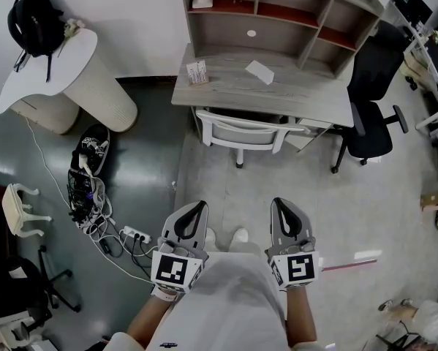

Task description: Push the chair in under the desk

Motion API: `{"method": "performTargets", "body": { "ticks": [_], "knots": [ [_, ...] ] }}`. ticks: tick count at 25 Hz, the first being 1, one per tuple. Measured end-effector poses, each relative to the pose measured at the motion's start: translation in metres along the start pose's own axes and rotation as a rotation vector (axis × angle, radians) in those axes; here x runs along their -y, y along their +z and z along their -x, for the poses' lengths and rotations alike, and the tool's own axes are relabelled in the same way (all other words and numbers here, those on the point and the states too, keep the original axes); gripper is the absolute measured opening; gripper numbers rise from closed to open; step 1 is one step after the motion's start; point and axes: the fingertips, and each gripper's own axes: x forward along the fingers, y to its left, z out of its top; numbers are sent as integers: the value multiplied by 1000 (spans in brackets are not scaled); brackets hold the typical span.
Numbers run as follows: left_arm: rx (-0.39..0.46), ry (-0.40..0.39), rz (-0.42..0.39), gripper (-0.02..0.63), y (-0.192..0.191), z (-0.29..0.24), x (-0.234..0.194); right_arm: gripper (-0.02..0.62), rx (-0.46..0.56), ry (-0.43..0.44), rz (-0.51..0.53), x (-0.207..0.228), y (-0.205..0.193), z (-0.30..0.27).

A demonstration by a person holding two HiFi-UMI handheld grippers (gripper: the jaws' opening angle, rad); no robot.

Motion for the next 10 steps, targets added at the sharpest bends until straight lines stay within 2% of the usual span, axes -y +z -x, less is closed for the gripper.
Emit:
{"method": "performTargets", "body": {
  "ticks": [10],
  "knots": [
    [-1, 17, 17, 6, -3, 4, -1, 11, -1, 11, 8, 0, 0, 1]
  ]
}}
